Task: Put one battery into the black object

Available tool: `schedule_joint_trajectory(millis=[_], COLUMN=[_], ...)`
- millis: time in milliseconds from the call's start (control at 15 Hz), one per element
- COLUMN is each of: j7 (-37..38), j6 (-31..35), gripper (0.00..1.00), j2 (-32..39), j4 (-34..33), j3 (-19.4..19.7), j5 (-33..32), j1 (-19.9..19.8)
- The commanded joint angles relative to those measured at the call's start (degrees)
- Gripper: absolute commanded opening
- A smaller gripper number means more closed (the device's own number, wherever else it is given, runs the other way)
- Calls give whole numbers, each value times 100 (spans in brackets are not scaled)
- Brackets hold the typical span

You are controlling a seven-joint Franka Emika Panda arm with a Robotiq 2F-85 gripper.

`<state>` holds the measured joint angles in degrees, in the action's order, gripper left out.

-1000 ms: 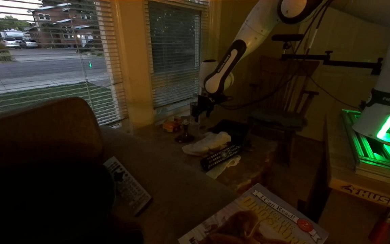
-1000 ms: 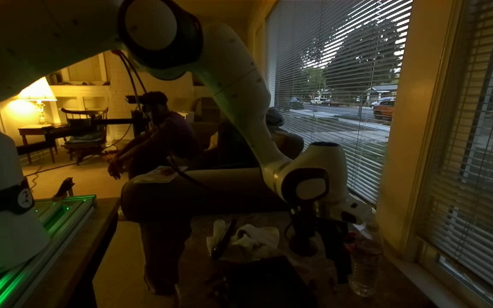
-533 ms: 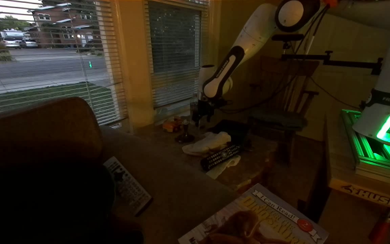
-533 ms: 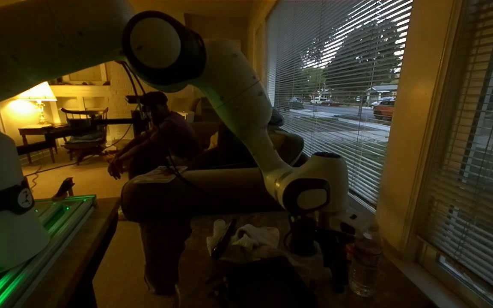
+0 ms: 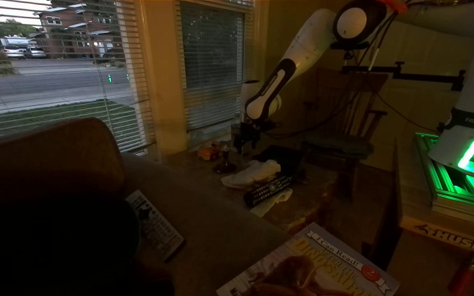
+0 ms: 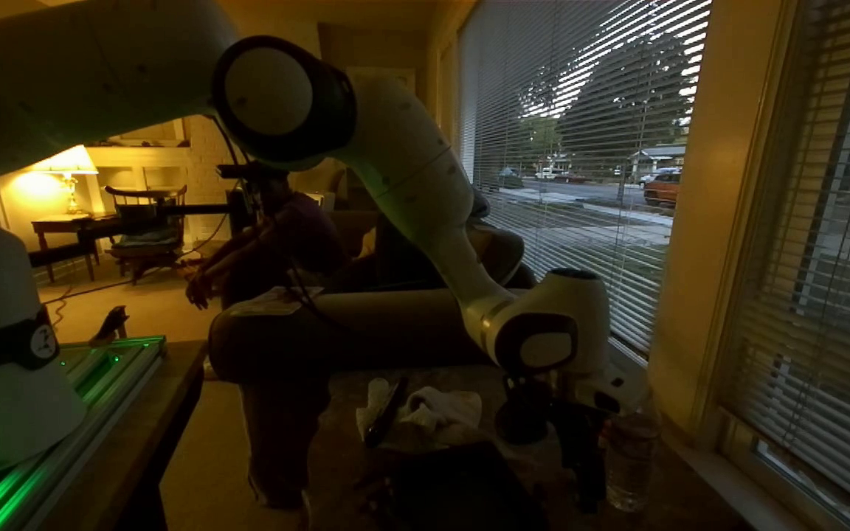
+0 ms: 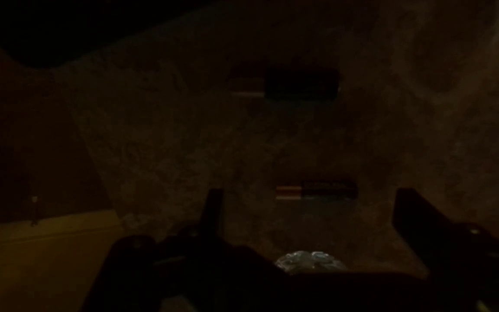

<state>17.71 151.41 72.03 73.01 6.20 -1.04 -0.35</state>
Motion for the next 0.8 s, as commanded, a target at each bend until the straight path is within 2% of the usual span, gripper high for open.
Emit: schedule_joint_trajectory(millis=[0,133,267,333,400,533,600,667,733], j7=[-52,-68,-72,-73,-68,-72,-71,-68,-69], j6=[-143,-161,-175,-167,-169,-177,-178,-169,-181], gripper=[75,70,54,53,39,33,39,39,26], j2=[232,255,291,298,303,305,308,312,314], j4=[-375,-415,-459,-461,-468,-491,-496,-496,-503], j3=[-56,-96,-109,-113,-116,-141,-143,-144,-147], j5=[223,249,267,278,292,318,320,323,326], j1=[-45,-78,-88,-88,-88,-91,-91,-93,-98])
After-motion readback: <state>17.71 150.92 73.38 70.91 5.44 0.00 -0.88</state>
